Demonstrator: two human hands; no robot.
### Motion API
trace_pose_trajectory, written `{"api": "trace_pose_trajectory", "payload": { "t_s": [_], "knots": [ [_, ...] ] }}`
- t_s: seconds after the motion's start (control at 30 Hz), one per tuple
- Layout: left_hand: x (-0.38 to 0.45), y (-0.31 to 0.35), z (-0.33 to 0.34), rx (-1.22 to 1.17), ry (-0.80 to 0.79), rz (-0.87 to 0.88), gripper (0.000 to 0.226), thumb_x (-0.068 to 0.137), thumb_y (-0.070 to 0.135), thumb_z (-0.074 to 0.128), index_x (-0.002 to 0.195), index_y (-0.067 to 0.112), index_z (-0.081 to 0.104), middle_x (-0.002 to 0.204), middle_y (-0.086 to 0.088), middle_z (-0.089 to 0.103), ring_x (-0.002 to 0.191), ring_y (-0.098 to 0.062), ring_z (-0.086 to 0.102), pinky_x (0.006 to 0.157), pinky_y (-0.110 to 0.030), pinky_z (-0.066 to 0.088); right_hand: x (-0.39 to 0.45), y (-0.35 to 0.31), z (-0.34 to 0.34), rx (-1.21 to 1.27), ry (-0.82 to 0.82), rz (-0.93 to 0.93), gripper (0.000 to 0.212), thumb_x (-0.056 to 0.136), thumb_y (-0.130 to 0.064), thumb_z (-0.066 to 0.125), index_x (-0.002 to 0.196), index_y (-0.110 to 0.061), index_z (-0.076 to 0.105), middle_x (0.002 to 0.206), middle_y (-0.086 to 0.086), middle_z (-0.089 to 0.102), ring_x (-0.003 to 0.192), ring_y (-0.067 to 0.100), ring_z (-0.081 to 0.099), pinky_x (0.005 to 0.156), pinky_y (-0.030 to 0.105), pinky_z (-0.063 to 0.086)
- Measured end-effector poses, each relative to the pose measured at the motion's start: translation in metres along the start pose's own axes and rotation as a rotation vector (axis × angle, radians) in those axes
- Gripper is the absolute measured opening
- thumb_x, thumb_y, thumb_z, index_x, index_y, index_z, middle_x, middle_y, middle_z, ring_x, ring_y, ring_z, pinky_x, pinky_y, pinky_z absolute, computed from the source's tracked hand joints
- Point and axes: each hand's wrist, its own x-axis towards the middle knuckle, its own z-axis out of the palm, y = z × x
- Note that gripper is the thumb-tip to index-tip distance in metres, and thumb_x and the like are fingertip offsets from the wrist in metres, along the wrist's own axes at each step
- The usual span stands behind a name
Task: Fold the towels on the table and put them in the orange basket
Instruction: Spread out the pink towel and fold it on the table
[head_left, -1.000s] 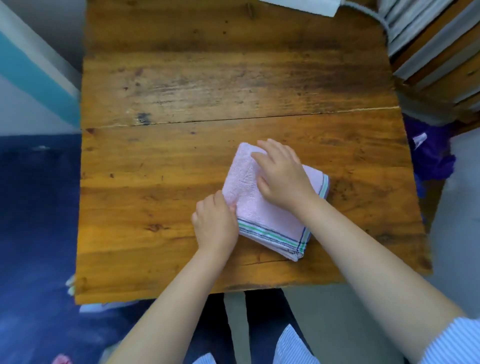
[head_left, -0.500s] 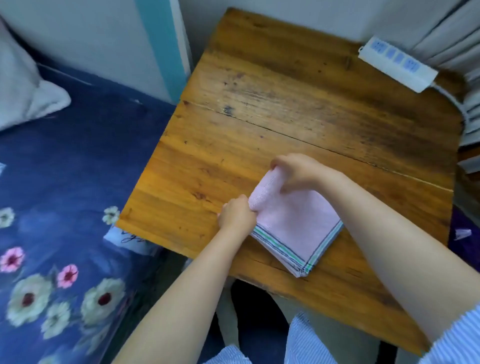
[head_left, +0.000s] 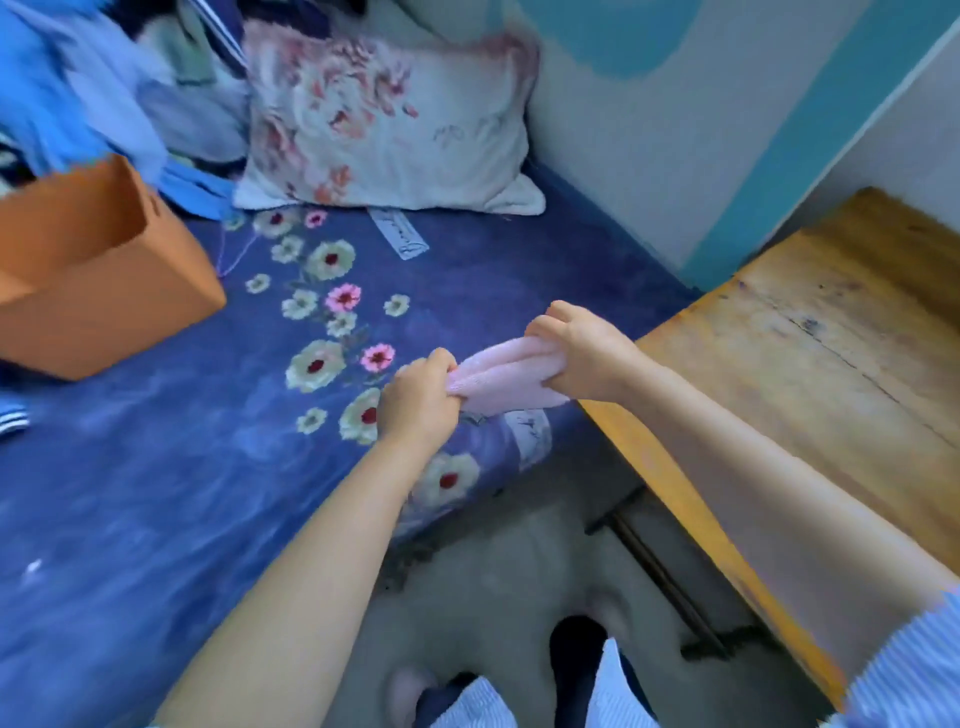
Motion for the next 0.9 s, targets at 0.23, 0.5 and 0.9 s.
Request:
{"api": "trace_pose_trajectory", "payload": {
  "t_s": [0.23, 0.5, 0.9],
  "knots": [
    [-0.055, -0.177, -0.115, 0.055, 0.202, -0.109, 0.026, 0.085, 0.005, 0.047, 0.108, 0.011, 0.057, 0.11, -0.011, 0.062, 0.105, -0.03, 0.052, 0.074, -0.035, 0.04, 0.067, -0.194, 0.029, -0.025, 0.005, -0.239, 0.048, 0.075, -0.014, 0.067, 0.119, -0.003, 0.051, 0.115, 0.017, 0.048, 0.106, 0.031, 0.048, 0.072, 0.03, 0.031],
    [-0.105, -0.315, -0.204, 0.126, 0.343, -0.264, 0.029, 0.085, 0.004, 0.047, 0.11, 0.013, 0.059, 0.11, -0.009, 0.062, 0.107, -0.029, 0.051, 0.08, -0.037, 0.041, 0.125, -0.359, 0.05, -0.044, -0.057, -0.471, 0.052, 0.074, -0.019, 0.071, 0.119, -0.003, 0.049, 0.114, 0.016, 0.047, 0.105, 0.03, 0.048, 0.077, 0.036, 0.037],
    [0.001, -0.419, -0.27, 0.085, 0.379, -0.434, 0.02, 0.089, 0.015, 0.051, 0.104, 0.005, 0.06, 0.104, -0.013, 0.059, 0.101, -0.03, 0.049, 0.072, -0.035, 0.039, 0.293, -0.439, 0.048, -0.038, 0.024, -0.58, 0.049, 0.077, -0.021, 0.068, 0.121, -0.008, 0.05, 0.117, 0.01, 0.049, 0.106, 0.027, 0.049, 0.078, 0.034, 0.043]
  ]
}}
